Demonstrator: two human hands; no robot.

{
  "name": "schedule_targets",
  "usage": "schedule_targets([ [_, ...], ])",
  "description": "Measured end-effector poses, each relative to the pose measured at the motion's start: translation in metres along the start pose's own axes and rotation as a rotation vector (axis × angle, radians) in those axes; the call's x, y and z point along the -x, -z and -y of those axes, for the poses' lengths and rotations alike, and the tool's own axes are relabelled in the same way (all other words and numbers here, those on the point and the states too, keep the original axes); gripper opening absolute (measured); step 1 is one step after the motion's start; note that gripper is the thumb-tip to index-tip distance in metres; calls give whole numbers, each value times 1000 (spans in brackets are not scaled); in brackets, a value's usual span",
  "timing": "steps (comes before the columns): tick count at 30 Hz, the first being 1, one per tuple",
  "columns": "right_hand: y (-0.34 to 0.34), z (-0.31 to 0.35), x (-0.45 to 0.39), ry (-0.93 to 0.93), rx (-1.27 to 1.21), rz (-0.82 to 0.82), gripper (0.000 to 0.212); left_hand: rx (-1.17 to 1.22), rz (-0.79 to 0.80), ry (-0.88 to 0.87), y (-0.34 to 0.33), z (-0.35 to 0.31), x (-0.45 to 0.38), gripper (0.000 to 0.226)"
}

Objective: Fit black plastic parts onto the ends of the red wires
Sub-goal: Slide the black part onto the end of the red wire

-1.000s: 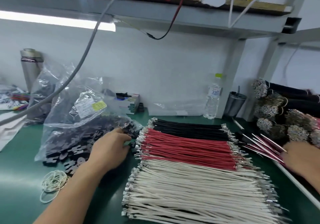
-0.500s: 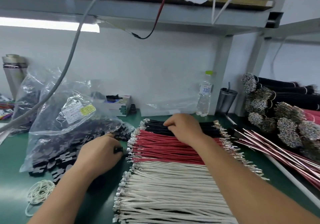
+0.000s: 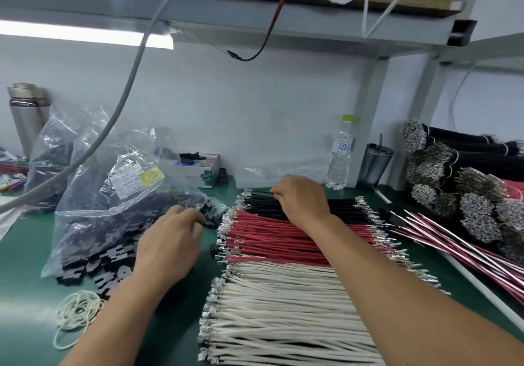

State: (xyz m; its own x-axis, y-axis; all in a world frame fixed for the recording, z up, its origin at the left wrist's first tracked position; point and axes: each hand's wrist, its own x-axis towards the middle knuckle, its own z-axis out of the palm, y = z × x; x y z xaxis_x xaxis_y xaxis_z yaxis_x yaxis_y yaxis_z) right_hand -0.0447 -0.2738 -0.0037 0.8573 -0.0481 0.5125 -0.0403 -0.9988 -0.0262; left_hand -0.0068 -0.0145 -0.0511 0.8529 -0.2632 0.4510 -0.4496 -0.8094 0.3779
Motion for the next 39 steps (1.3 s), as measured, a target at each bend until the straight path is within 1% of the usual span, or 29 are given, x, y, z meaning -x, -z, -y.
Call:
schedule_targets([
  [2,11,-4,-4,24,10,-48,23,296,-75,77,2,-3,-1,28],
  [4,26,-5,-5,81,5,-147,23,627,-123,137,6,-8,1,28],
  [6,42,-5,2,147,-13,-335,25,846,-123,166,11,-14,5,23],
  [8,53,-1,16,198,-23,-532,25,967,-96,166,15,-19,8,18],
  [10,55,4,35,221,-69,-630,18,1009,-53,143,16,-25,12,20],
  [13,44,19,69,240,-139,-636,17,1016,1,96,15,-35,18,24],
  [15,37,27,81,259,-151,-616,15,1000,9,53,11,-41,20,28],
  [17,43,28,79,257,-158,-667,13,946,7,15,8,-44,22,31],
  [19,62,24,67,199,-250,-769,14,907,4,-18,7,-46,24,34],
  [22,101,16,46,12,-504,-857,18,874,11,-39,6,-45,24,37],
  [23,115,13,40,-32,-588,-863,19,868,11,-34,6,-45,24,36],
  [24,126,11,35,-38,-630,-859,20,866,16,-22,6,-46,25,35],
  [25,135,10,34,-5,-616,-857,21,870,25,-5,6,-46,25,34],
  [27,143,13,36,164,-476,-848,17,885,43,29,7,-48,26,32],
  [28,140,16,40,257,-395,-804,17,890,47,38,7,-49,26,31],
  [30,120,23,54,358,-256,-625,17,890,52,36,9,-49,26,29],
  [32,89,30,72,357,-208,-441,23,891,61,8,11,-50,27,32],
  [33,75,31,80,331,-220,-388,22,893,64,-11,12,-50,28,34],
  [36,45,32,92,219,-324,-335,13,913,77,-31,10,-51,27,31],
  [39,35,29,94,177,-353,-309,12,916,107,-36,9,-51,28,26],
])
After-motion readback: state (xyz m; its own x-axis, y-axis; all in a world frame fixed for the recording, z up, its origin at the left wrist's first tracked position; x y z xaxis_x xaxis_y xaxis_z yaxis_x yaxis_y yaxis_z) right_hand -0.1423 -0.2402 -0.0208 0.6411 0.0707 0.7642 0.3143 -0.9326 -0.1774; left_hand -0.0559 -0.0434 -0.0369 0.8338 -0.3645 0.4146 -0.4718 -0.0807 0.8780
